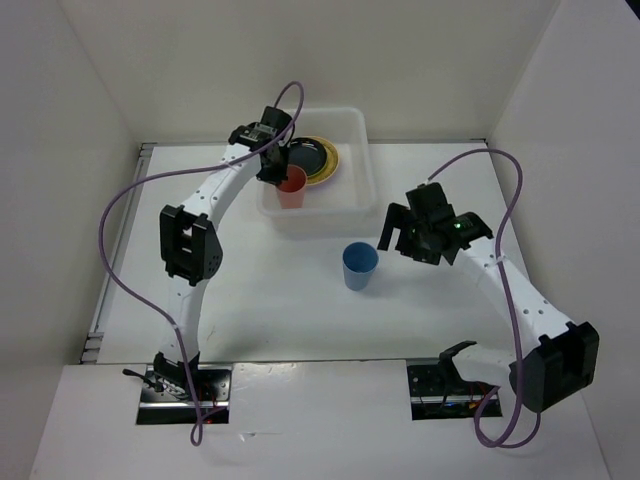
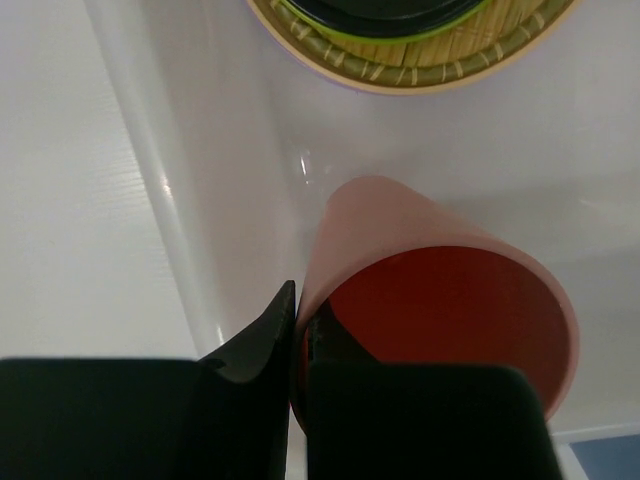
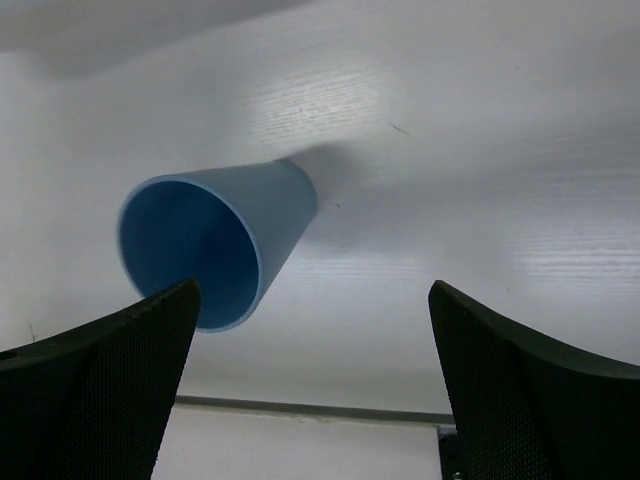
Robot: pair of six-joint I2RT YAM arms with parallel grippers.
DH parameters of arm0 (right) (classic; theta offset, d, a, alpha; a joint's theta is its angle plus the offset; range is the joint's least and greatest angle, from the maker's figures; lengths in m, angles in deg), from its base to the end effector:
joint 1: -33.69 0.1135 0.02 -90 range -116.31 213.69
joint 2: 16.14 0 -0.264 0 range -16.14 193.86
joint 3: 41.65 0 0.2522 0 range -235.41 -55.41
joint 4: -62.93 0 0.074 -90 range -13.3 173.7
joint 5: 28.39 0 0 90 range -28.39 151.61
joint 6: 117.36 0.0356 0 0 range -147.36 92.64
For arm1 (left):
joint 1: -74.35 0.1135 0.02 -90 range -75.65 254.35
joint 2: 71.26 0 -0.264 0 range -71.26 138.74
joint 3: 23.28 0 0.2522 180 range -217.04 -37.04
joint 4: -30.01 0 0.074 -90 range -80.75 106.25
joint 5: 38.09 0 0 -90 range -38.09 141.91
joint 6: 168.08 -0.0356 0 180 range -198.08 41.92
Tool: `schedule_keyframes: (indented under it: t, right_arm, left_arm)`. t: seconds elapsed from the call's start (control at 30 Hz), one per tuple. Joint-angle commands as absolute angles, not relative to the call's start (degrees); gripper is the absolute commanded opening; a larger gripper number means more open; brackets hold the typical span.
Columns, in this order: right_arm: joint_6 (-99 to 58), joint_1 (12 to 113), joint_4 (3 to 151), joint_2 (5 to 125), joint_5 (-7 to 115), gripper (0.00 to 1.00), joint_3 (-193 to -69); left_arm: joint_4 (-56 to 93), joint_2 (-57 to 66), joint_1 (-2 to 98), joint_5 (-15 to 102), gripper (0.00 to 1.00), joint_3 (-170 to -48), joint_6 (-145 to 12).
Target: Place the mixed dishes into the plastic bin
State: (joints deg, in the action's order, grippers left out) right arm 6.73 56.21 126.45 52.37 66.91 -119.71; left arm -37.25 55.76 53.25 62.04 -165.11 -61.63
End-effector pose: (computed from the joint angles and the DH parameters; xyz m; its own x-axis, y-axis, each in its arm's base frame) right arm 0.2196 0.0875 0.3125 -0.8043 0.2707 -0.5290 0.1444 0.9526 0.2678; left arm 0.4587 -0.1703 0.3023 -0.7814 0.0027 -0.6240 0.0345 0.9986 -0.0388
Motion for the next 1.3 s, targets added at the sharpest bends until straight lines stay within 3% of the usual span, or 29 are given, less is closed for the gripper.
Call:
schedule_keyframes:
  t: [0.0, 0.1, 0.53, 0.7, 0.83, 1.03, 1.1, 1.2, 1.27]
  right_arm:
    - [8.32, 56.45, 117.05, 50.22, 64.51, 0.99, -117.56]
    - [8.32, 56.98, 115.72, 51.79, 64.51, 0.99, -115.63]
    - [8.94, 63.66, 112.47, 60.06, 68.11, 0.99, -114.57]
    - [9.47, 64.72, 112.47, 61.91, 69.26, 0.87, -114.04]
    - [9.99, 65.24, 112.99, 63.23, 70.57, 0.76, -114.04]
    - [10.52, 65.86, 114.13, 64.46, 71.81, 0.43, -114.57]
    - [11.13, 66.38, 114.83, 64.46, 72.34, 0.24, -114.57]
    - [11.14, 66.39, 117.55, 63.93, 74.08, 0.01, -116.14]
    - [11.66, 66.91, 122.71, 63.31, 76.72, 0.00, -119.46]
  left_arm:
    - [-35.26, 56.53, 52.91, 61.23, 0.01, -163.78, -62.17]
    - [-35.26, 56.53, 52.91, 61.23, 0.04, -161.50, -62.17]
    - [-34.20, 54.86, 52.39, 62.72, 0.61, -159.47, -62.17]
    - [-36.13, 53.01, 52.38, 62.72, 0.70, -161.84, -62.78]
    - [-38.85, 53.01, 52.38, 62.72, 0.73, -165.88, -62.79]
    - [-41.84, 51.26, 51.85, 60.61, 0.73, -172.29, -62.79]
    - [-44.04, 51.26, 51.33, 60.08, 0.73, -175.54, -62.79]
    - [-48.60, 51.26, 50.71, 60.08, 0.75, -185.72, -62.79]
    - [-53.61, 52.04, 50.10, 60.08, 0.75, -197.66, -62.79]
